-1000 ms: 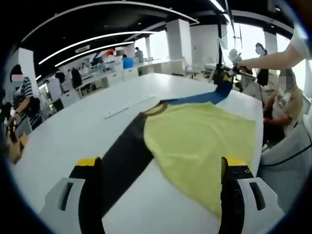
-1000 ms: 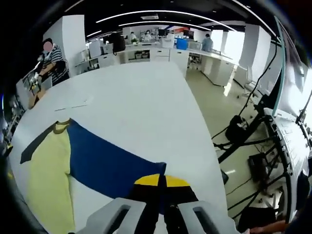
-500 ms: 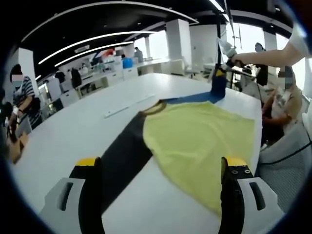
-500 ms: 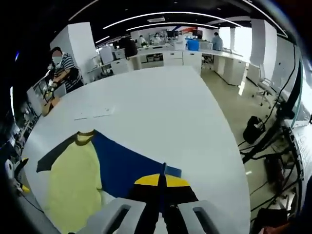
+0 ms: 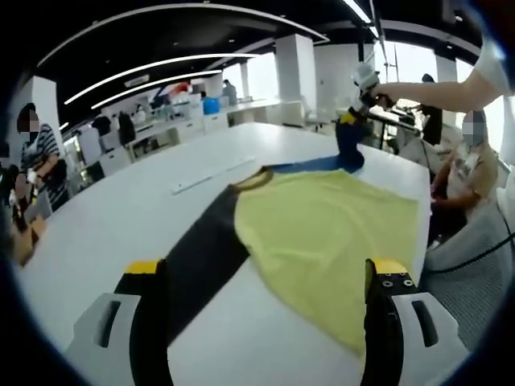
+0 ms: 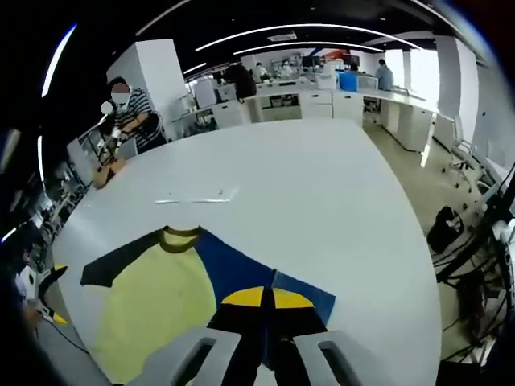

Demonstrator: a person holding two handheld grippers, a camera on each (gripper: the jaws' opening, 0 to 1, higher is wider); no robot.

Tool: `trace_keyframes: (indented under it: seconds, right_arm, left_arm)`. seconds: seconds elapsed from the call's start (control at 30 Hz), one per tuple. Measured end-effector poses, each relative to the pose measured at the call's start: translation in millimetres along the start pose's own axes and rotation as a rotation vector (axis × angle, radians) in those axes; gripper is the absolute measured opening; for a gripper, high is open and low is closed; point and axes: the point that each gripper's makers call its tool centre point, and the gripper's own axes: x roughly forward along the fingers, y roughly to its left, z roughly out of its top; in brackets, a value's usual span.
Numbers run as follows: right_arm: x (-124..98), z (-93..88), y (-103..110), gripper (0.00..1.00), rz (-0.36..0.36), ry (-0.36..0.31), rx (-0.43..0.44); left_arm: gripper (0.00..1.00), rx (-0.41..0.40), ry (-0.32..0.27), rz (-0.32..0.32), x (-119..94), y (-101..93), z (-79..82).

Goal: Fold the garment on the visible template until the final outline fits inside the template.

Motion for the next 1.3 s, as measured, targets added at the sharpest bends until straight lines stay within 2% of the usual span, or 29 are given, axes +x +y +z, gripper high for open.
trace_keyframes:
  seconds: [0.37,0.93,1.3]
  right_arm:
    - [10,15.0,44,0.0,0.058,-0.009,-0.078]
    - [26,22.3,110,0.0,0.143,0.004,-0.169]
    - [39,26.5,138,0.0,0.166,0.008,-0.2]
  left_arm:
    - [0.99,-0.015,-0.001,0.013,-5,2.2,-3.5]
    - [0.99,-0.016,-0.003,0.016,-7,3.5,-5.5]
    - [0.99,-0.02,0.001,0.018,-7,3.7,-7.8]
